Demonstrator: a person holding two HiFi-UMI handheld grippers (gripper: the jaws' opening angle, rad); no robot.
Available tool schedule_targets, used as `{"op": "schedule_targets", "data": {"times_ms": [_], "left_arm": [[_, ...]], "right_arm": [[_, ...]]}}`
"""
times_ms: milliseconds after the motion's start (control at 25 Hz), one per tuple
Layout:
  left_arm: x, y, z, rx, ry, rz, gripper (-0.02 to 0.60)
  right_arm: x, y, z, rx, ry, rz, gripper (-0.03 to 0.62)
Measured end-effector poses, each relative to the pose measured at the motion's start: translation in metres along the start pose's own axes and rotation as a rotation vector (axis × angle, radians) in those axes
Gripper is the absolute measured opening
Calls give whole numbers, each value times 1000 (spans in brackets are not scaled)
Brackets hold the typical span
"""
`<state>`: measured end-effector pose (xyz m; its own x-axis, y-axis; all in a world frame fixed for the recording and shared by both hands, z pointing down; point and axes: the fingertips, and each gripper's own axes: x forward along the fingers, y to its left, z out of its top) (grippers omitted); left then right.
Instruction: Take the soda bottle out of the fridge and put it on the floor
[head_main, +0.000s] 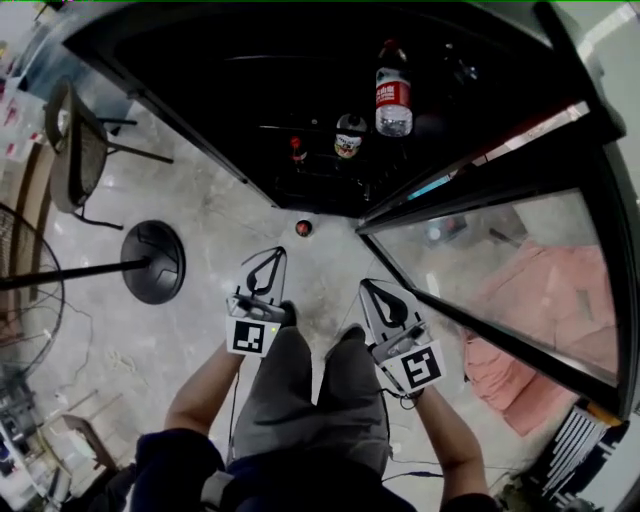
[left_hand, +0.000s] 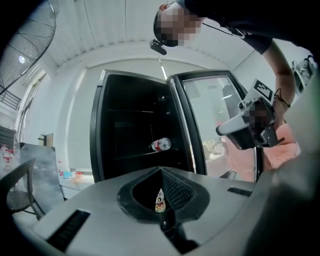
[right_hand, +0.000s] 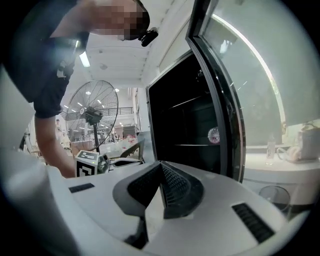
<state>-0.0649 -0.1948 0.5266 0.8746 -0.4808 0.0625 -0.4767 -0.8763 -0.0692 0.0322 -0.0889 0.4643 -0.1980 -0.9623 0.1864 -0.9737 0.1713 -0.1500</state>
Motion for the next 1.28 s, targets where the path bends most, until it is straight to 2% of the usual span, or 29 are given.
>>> {"op": "schedule_targets", "data": {"times_ms": [440,640,960,1280], "left_arm": [[-35,-11,183,-29,21,-25,23],[-55,-20,259,-61,11,-42,23],[-74,-23,354,-46,-19,-77,23],[-93,-35,409,-56,-39,-94,23]], "right_arm": [[-65,26,164,6,-32,-96,18],[-96,47,231,-16,-46,-111,18],[-144,62,300,-23,-55,-166,18],[-194,66,340,-24,-79,-245,18]]}}
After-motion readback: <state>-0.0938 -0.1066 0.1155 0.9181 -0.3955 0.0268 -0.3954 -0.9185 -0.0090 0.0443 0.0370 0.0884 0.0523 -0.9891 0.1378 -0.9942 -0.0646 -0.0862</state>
